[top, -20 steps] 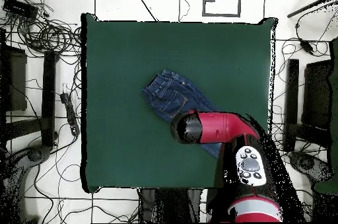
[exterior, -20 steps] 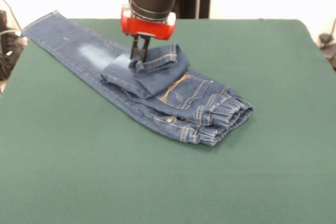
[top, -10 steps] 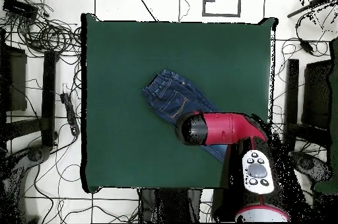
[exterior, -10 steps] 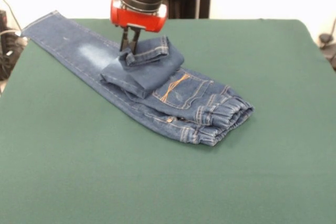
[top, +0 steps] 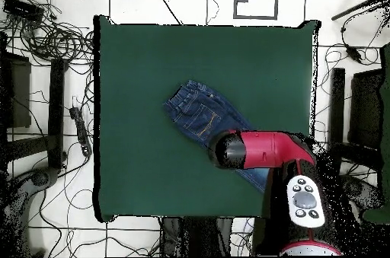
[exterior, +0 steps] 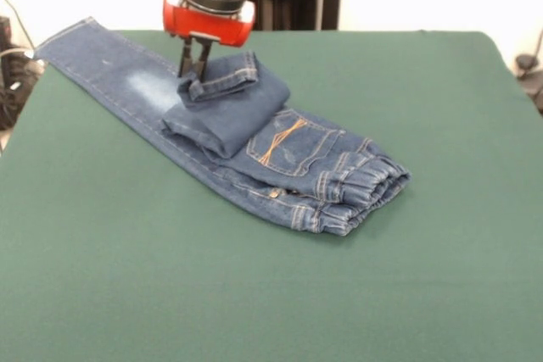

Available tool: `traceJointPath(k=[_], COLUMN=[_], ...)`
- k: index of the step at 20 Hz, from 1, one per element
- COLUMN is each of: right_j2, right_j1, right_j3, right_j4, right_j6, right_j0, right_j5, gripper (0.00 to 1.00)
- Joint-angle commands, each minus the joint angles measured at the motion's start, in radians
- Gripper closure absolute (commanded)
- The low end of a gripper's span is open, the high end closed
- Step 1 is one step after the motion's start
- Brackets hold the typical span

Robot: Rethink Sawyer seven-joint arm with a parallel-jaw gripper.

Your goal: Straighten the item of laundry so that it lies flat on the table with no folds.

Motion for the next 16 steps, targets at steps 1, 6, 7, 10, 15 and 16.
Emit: traceJointPath(k=[1, 6, 7, 10, 15, 16], right_j2=[0.136, 0.15, 0.152, 0.168, 0.183, 0.185], right_j1=[0.023, 0.038, 0.041, 0.035, 0.03, 0.029], right_j3=[0.034, 0.059, 0.063, 0.078, 0.087, 0.09], right_j4=[-0.055, -0.087, -0.097, -0.118, -0.139, -0.144], right_j6=[-0.148, -0.14, -0.142, -0.149, -0.142, -0.141], right_j0=[-0.016, -0.053, -0.06, -0.079, -0.095, -0.098], right_j5=[0.08, 0.021, 0.008, 0.008, 0.013, 0.012], gripper=[1.0, 1.0, 1.0, 1.0, 1.0, 1.0])
